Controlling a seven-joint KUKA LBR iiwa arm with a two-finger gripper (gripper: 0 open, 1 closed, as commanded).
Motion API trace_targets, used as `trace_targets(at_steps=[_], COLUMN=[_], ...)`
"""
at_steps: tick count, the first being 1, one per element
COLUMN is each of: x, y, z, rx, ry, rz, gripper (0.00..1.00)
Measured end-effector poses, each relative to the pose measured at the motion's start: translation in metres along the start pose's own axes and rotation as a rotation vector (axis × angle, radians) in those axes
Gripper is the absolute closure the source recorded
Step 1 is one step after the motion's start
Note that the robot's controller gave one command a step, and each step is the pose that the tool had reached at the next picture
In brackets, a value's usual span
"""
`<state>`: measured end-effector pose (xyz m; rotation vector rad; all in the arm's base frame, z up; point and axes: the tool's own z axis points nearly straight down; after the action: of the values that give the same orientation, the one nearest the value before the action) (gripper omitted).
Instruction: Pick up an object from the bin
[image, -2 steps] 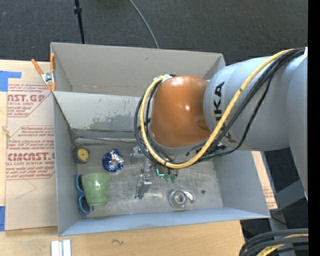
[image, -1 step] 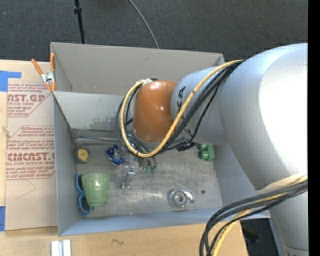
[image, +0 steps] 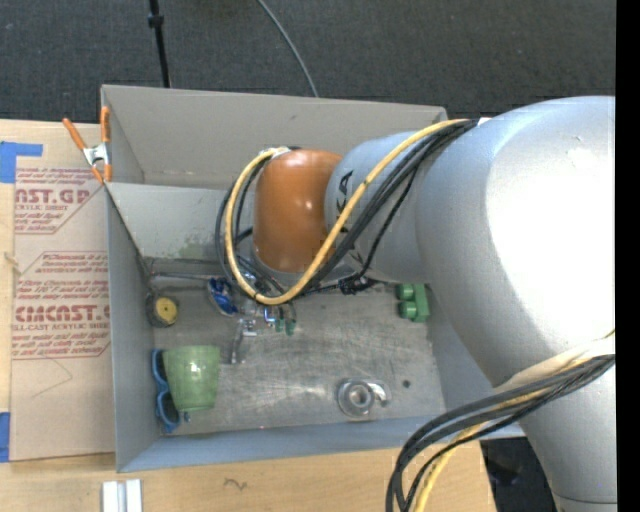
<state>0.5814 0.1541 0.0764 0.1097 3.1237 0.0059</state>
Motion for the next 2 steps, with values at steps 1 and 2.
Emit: trace_targets(at_steps=[1,2], x=[0.006,0.005], y=[0.002,0.008], z=[0.003,-0.049], rx=[0.002,0.001], ry=[0.023,0.01], rz=[-0.003,0.007], gripper=[1.0,1.0])
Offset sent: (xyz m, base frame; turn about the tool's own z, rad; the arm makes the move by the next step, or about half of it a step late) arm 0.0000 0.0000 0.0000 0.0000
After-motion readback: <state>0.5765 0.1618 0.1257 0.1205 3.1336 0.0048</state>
